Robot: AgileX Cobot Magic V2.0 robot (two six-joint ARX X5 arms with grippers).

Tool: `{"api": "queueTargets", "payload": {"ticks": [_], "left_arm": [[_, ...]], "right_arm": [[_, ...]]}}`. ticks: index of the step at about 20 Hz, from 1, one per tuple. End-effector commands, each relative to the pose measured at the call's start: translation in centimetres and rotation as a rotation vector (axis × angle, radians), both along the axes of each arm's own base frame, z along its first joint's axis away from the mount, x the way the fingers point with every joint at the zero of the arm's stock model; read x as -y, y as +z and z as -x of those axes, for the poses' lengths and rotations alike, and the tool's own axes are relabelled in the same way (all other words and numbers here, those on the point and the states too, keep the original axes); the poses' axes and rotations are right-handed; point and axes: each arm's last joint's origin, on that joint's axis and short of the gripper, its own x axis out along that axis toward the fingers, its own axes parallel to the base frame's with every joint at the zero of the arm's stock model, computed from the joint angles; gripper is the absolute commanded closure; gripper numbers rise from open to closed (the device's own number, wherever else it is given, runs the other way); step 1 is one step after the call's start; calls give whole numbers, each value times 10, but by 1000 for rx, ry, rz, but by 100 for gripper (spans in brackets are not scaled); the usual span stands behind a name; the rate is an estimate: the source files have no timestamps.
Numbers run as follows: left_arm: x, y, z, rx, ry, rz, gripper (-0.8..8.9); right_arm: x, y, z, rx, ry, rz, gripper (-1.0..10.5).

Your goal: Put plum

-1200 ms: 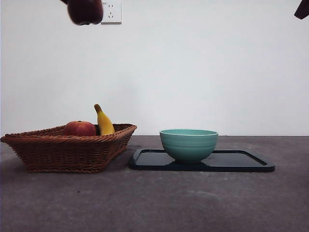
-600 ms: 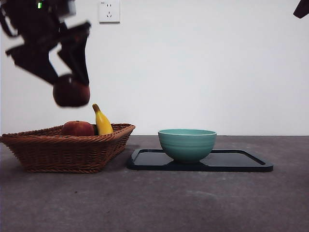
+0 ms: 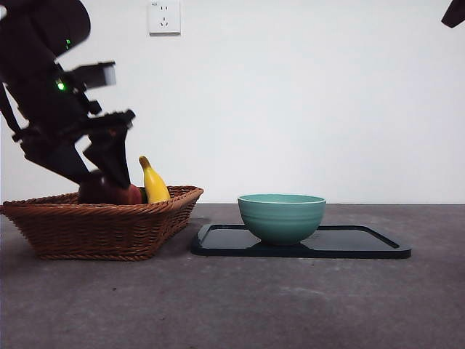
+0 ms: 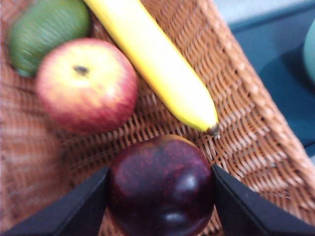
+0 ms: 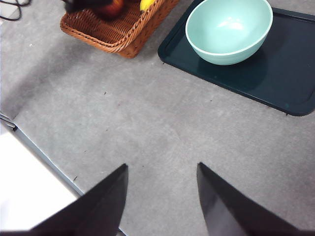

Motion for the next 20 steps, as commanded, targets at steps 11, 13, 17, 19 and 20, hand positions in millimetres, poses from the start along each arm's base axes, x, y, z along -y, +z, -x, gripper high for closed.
{"api": "queueTargets", "payload": {"ticks": [11,13,17,19,20], "left_arm": [[1,-29,-13,-66,-7,-35,468],[1,-29,-13,-72,-1,-33,373],[1,-24,-13,-62,6,-23,367],[1,-17,-10,-41,9,-13,367],[0,-11,-9,-26,14,-4,367]], "right_arm": [[-1,3,-1,11,3,-7,724],[-1,3,-1,11,3,-7,724],[-1,3,-1,11,4,-7,724],[-1,3,-1,11,4,-7,724],[-1,3,-1,11,4,-7,724]]}}
